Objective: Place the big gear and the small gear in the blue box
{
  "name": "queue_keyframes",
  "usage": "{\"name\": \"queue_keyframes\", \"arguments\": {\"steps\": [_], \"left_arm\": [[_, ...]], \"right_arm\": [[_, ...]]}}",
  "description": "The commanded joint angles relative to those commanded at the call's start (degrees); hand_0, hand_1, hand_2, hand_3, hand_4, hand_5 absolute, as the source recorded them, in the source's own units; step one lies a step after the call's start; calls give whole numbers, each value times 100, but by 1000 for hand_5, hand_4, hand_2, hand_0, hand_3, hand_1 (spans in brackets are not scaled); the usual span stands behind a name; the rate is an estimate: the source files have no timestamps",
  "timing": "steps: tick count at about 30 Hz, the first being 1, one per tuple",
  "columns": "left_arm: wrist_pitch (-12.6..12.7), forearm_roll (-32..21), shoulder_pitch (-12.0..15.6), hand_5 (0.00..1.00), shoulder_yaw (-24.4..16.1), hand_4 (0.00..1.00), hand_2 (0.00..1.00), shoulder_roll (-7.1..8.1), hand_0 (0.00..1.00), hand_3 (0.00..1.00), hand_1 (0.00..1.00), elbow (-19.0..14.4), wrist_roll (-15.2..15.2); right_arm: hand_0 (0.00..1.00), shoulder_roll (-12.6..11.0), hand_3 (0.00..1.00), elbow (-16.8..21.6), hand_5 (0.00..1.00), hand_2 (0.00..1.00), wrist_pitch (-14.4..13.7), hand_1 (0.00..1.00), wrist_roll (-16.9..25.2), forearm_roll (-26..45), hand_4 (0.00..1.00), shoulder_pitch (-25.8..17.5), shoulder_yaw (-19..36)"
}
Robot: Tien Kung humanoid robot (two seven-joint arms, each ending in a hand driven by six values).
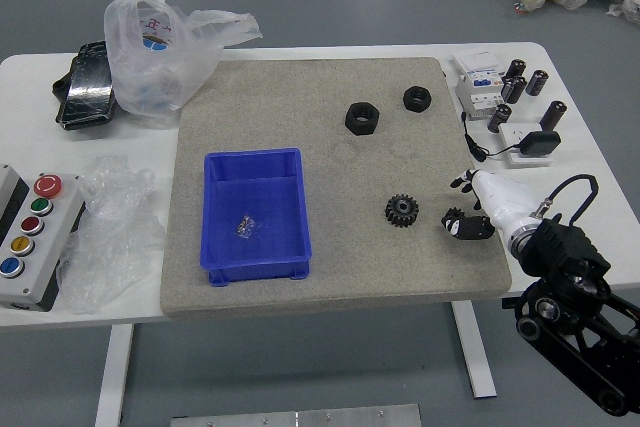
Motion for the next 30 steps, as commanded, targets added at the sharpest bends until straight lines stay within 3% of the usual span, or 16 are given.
{"name": "queue_keyframes", "arguments": {"steps": [2,3,8,9,14,15,20,21,30], "left_arm": [[2,-9,0,502,7,767,689,1,748,791,704,0,-4],[3,-18,0,501,14,767,690,2,748,791,704,0,-8],[1,-78,-4,501,50,767,690,0,748,791,704,-3,-41],[1,-87,-5,502,57,766,690,-3,747,791,704,-4,-45],[-2,-89,0,502,55,766,690,-8,747,791,704,-7,-42],[-2,-87,2,503,53,766,690,-7,747,791,704,-6,-42],[-1,-87,7,503,52,766,690,-5,747,791,704,-7,-38],[-1,-88,7,502,52,765,690,-5,747,791,704,-7,-38],[1,-89,3,503,55,765,690,-9,746,791,704,-10,-32]], "right_arm": [[356,7,746,-31,209,715,8,534,-3,0,787,-1,-12],[354,13,731,-52,143,708,13,533,-4,1,732,-1,-17],[354,42,731,-149,143,708,11,533,7,17,732,-1,-46],[334,48,656,-167,98,563,3,499,12,17,506,-4,-50],[334,60,656,-215,98,563,-39,499,35,16,506,-13,-64],[320,61,539,-224,2,398,-53,474,42,15,432,-15,-69],[320,65,539,-268,2,398,-180,474,121,38,432,-20,-80],[301,66,418,-273,2,282,-203,444,135,44,256,-18,-84],[296,69,406,-302,2,277,-442,441,265,65,246,60,-124]]}}
